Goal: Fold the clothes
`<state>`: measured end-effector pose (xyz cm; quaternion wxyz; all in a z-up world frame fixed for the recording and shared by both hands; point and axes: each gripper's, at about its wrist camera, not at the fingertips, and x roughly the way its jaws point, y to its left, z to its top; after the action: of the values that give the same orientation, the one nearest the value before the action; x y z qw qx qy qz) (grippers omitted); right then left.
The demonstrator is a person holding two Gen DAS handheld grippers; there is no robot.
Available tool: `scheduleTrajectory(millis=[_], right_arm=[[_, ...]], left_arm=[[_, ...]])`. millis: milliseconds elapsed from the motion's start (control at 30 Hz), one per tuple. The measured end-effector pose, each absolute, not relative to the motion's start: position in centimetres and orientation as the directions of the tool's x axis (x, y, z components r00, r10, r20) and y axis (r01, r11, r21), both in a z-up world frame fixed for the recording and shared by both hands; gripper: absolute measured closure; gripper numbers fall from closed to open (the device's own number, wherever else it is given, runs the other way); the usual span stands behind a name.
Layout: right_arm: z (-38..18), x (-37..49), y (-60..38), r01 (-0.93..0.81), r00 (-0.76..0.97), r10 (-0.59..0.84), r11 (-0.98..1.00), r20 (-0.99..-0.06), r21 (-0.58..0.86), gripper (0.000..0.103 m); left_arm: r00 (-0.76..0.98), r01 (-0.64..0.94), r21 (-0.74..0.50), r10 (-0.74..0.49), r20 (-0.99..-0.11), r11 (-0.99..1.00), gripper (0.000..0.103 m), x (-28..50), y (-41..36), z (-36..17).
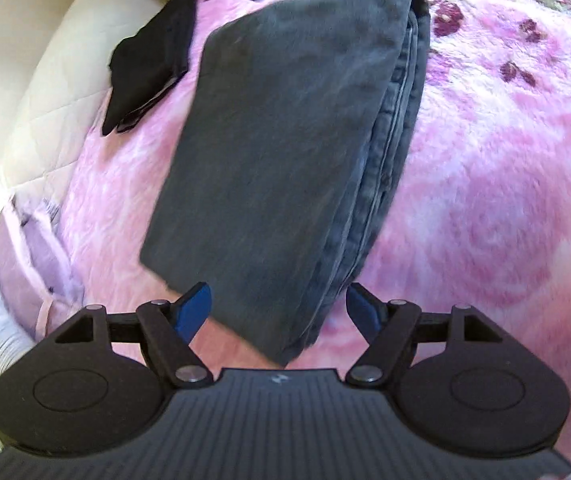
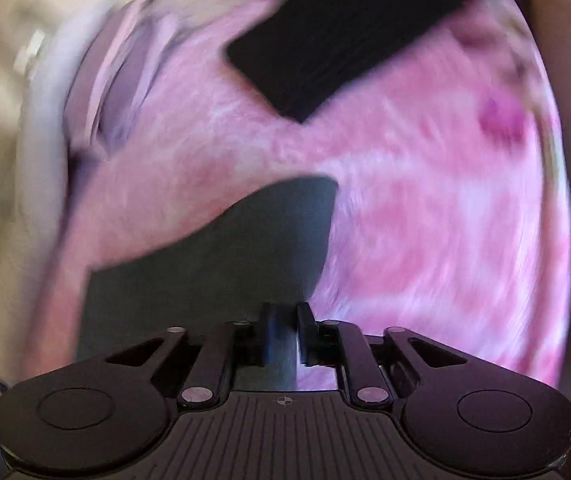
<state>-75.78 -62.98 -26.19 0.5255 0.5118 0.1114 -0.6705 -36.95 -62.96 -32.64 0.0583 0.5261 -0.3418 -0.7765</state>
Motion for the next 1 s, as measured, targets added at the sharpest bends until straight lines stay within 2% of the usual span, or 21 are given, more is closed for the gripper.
scheduleTrajectory(millis=[33, 67, 100, 133, 300, 433, 533, 633, 967, 1000], right_arm=[[-25.2, -74.4, -62.6, 0.874, 0.032, -0.599, -0.372, -0.8, 0.313, 0.066], [-24.4, -72.7, -61.8, 0.918, -0.004, -0.605, -0.318, -0.796, 0.238, 0.055], [-24.1, -70.7, -60.9, 0.952, -0.018, -0.609, -0.254, -0.793, 0.173, 0.037], [-24.2, -68.3, -59.9, 0.977, -0.006, -0.614, -0.171, -0.789, 0.126, 0.035], [-26.7, -57.6, -55.6, 0.96, 0.08, -0.572, 0.265, -0.816, -0.091, 0.034], [-30.0, -52.4, -54.6, 0.844, 0.014, -0.541, 0.458, -0.841, -0.28, 0.034], [-32.2, -50.7, -55.0, 0.752, -0.061, -0.539, 0.528, -0.84, -0.394, 0.034], [-34.2, -50.1, -55.7, 0.685, -0.115, -0.511, 0.581, -0.852, -0.44, 0.034], [-34.4, -51.2, -56.3, 0.665, -0.113, -0.507, 0.601, -0.854, -0.445, 0.035], [-34.3, -51.4, -56.6, 0.668, -0.11, -0.504, 0.601, -0.857, -0.439, 0.038]], left_arm=[[-0.43, -0.285, 0.593, -0.452, -0.781, -0.753, 0.032, -37.3, -62.8, -33.1], [-0.421, -0.302, 0.593, -0.454, -0.786, -0.747, 0.032, -37.7, -62.5, -33.5], [-0.409, -0.322, 0.585, -0.448, -0.795, -0.744, 0.032, -38.0, -62.4, -34.0], [-0.394, -0.335, 0.575, -0.443, -0.805, -0.747, 0.032, -38.2, -62.4, -34.3], [-0.349, -0.347, 0.539, -0.427, -0.834, -0.768, 0.032, -38.8, -62.3, -35.4], [-0.346, -0.344, 0.531, -0.422, -0.838, -0.774, 0.031, -38.8, -62.3, -35.7], [-0.349, -0.336, 0.53, -0.42, -0.838, -0.778, 0.03, -38.7, -62.2, -35.8], [-0.354, -0.335, 0.533, -0.421, -0.835, -0.777, 0.029, -38.7, -62.1, -36.0], [-0.359, -0.297, 0.541, -0.433, -0.827, -0.787, 0.027, -38.8, -61.9, -35.6], [-0.359, -0.293, 0.542, -0.435, -0.826, -0.788, 0.027, -38.9, -61.9, -35.6]])
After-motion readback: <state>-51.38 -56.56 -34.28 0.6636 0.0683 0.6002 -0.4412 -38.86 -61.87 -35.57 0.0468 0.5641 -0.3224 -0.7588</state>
